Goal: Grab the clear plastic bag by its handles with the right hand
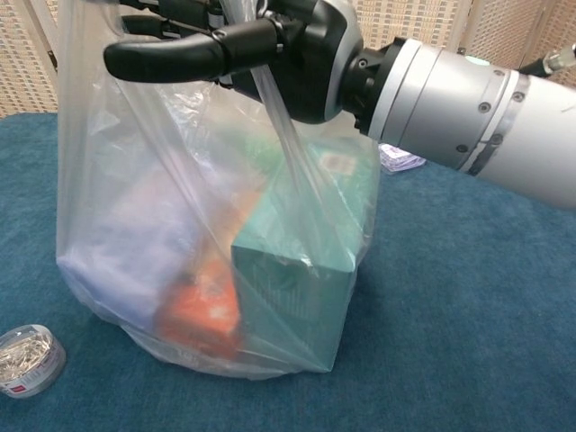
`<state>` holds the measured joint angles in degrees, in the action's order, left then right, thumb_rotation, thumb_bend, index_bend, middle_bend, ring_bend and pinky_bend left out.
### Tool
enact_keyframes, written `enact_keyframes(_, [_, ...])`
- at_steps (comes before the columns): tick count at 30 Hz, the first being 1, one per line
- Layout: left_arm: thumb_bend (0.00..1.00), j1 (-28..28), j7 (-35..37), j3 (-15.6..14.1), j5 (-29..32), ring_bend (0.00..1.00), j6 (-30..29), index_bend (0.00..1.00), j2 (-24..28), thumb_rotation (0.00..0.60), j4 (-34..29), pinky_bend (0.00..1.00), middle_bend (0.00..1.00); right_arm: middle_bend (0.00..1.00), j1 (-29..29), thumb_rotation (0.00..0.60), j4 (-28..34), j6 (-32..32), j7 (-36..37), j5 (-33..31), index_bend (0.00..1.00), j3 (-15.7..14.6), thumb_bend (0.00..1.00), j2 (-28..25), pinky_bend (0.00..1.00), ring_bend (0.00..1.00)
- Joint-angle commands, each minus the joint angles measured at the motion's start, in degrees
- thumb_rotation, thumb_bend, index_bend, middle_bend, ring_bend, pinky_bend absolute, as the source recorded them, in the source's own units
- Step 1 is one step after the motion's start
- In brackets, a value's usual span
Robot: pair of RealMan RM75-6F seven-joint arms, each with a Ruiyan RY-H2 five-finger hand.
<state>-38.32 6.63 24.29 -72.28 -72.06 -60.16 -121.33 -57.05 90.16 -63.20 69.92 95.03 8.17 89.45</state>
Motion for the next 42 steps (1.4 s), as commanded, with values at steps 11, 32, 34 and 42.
enact_keyframes(11, [0.09,-3.65,-5.80,-0.13,3.38,0.21,1.69,0.32,-4.30,0.600,1.06,0.00,0.28,0.09,-0.82,0.600,-0.77,-0.07,2.60,1.07,0.00,-0.85,0.00,0.34,0.08,0.02])
enact_keyframes(32, [0.09,-6.56,-8.73,-0.61,5.87,0.20,3.98,0.27,-7.22,0.600,1.17,0.00,0.28,0.08,-2.79,0.600,-3.72,1.40,4.30,-0.56,0.00,0.47,0.00,2.32,0.08,0.02])
enact_keyframes(34, [0.09,-6.78,-8.85,-0.28,6.38,0.20,3.63,0.25,-7.71,0.600,1.31,0.00,0.28,0.07,-2.77,0.600,-3.55,1.19,4.24,-0.64,0.00,0.58,0.00,2.31,0.08,0.02])
enact_keyframes(42, [0.09,-7.32,-10.07,0.00,7.33,0.15,2.86,0.00,-8.91,0.600,2.05,0.00,0.22,0.09,-2.88,0.600,-3.12,1.37,3.97,-1.41,0.00,0.89,0.00,2.75,0.08,0.03])
